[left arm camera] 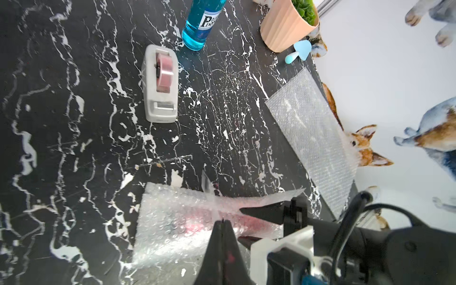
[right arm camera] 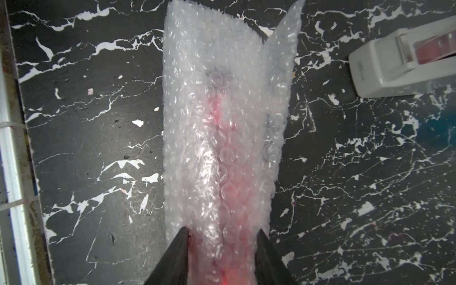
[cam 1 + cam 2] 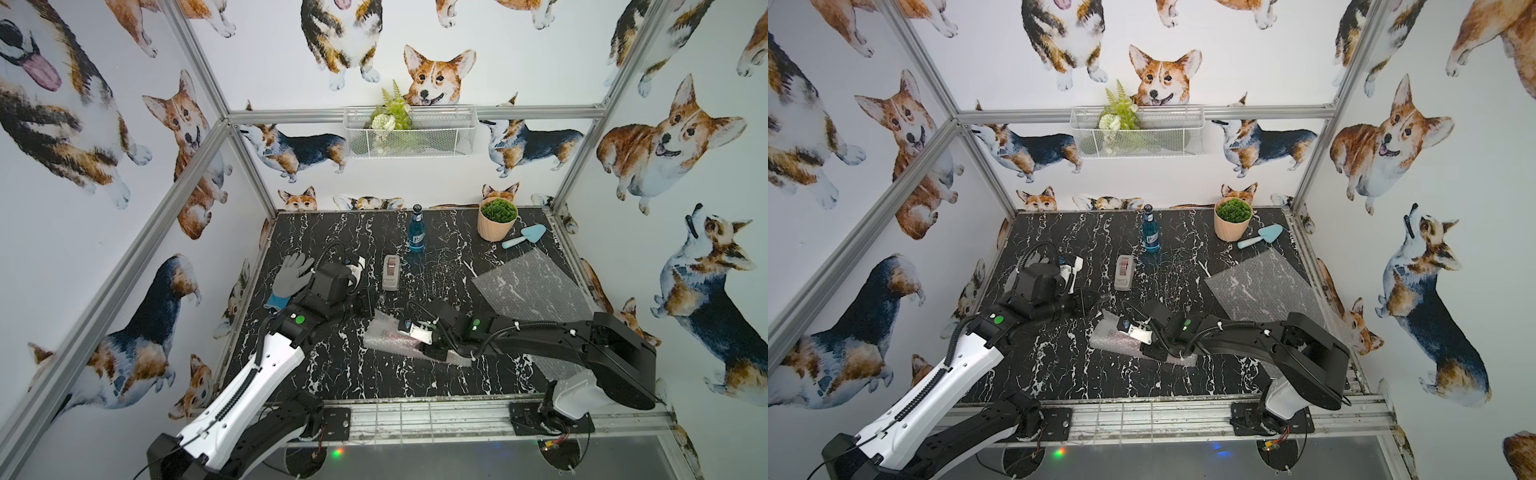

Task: Wrap wine bottles in bubble wrap
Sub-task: Adjust the bubble wrap at the center of the board, then stick the tape on the bubble wrap.

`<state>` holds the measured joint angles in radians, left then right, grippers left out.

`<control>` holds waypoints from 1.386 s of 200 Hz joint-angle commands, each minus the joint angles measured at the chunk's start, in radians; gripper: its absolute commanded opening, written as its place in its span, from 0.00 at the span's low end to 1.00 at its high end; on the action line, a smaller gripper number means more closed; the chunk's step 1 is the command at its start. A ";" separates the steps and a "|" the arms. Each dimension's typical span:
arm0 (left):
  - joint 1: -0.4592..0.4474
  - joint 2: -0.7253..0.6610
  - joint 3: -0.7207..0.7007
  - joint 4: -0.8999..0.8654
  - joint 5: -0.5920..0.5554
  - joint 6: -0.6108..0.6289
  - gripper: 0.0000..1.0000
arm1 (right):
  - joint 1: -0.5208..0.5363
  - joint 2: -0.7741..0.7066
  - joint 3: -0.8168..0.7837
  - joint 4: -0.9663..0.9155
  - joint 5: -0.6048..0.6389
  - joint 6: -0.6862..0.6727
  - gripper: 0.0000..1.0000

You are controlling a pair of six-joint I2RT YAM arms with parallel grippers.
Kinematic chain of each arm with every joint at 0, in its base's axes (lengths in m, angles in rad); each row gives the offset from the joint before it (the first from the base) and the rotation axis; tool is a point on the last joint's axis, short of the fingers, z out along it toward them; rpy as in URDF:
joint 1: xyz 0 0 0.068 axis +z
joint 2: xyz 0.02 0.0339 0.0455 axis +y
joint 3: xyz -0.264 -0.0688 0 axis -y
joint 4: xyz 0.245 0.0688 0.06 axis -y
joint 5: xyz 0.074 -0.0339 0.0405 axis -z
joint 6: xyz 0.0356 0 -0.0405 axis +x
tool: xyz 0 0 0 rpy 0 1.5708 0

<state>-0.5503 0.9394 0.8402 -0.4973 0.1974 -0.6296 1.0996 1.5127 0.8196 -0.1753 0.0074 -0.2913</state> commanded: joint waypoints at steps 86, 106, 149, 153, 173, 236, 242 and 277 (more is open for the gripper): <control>-0.331 0.000 -0.197 0.347 -0.376 -0.608 0.00 | 0.057 -0.023 -0.082 0.029 0.098 0.009 0.41; -0.336 0.013 -0.239 0.421 -0.376 -0.667 0.00 | 0.062 -0.044 -0.109 0.050 0.107 0.020 0.41; -0.374 0.049 -0.247 0.421 -0.390 -0.713 0.00 | 0.063 -0.079 -0.151 0.106 0.101 0.032 0.40; -0.375 0.048 -0.253 0.426 -0.392 -0.717 0.00 | 0.063 -0.079 -0.154 0.108 0.099 0.033 0.40; -0.389 0.052 -0.274 0.447 -0.387 -0.742 0.00 | 0.063 -0.083 -0.165 0.115 0.095 0.042 0.40; -0.448 0.082 -0.321 0.563 -0.434 -0.802 0.00 | 0.065 -0.091 -0.180 0.127 0.089 0.056 0.39; -0.450 0.085 -0.319 0.561 -0.434 -0.807 0.00 | 0.066 -0.092 -0.181 0.130 0.087 0.059 0.39; -0.458 0.099 -0.364 0.613 -0.447 -0.869 0.00 | 0.065 -0.097 -0.201 0.157 0.080 0.055 0.39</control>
<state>-1.0008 1.0275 0.5003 0.0341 -0.2623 -1.4368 1.1633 1.4105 0.6342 0.0448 0.1017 -0.2367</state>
